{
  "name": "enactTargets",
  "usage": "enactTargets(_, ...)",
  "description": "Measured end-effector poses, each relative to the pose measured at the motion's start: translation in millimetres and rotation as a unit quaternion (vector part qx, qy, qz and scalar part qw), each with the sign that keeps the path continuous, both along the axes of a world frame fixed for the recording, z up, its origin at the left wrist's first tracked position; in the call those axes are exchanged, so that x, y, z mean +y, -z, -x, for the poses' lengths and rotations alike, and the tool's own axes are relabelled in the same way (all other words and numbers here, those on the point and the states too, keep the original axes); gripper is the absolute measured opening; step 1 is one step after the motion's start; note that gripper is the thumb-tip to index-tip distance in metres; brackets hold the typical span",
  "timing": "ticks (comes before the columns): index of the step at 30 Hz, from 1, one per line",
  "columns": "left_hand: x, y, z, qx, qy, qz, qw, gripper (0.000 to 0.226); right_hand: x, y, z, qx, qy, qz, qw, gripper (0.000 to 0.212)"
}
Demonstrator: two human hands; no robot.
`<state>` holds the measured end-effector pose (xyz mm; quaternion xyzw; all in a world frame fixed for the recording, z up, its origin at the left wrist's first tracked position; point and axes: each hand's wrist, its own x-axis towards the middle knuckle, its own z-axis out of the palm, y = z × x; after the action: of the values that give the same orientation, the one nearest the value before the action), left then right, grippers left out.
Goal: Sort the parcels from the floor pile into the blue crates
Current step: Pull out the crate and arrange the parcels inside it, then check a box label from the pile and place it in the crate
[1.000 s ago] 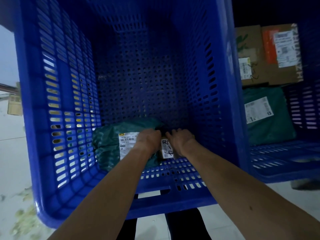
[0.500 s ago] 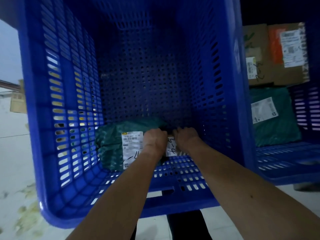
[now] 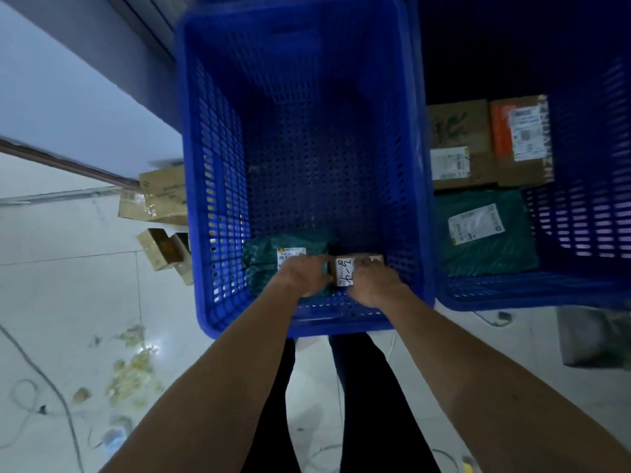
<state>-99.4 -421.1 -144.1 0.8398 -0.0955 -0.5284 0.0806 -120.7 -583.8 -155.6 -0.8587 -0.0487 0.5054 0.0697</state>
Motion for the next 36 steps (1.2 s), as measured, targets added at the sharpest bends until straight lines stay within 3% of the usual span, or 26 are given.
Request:
enactTargets(6, 16, -77, 16, -0.011, -0.092, -0.003, 0.996, 0.059, 5, -91, 2, -0.02, 0.034, -0.027, 0.999, 0.058)
enactTargets(13, 40, -145, 28, -0.07, -0.203, 0.006, 0.977, 0.058, 18, -158, -7, -0.015, -0.044, -0.019, 0.999, 0.053)
enactTargets(21, 101, -192, 52, -0.132, -0.274, -0.011, 0.953, 0.057, 74, -195, -7, -0.012, -0.137, -0.013, 0.99, 0.028)
enactTargets(28, 190, -202, 75, -0.147, -0.313, 0.021, 0.938, 0.05, 162, -199, 2, -0.053, -0.122, -0.039, 0.99, 0.026)
enactTargets(36, 322, -163, 103, -0.153, -0.282, 0.098, 0.942, 0.043, 283, -179, 54, -0.152, 0.013, -0.018, 0.988, 0.024)
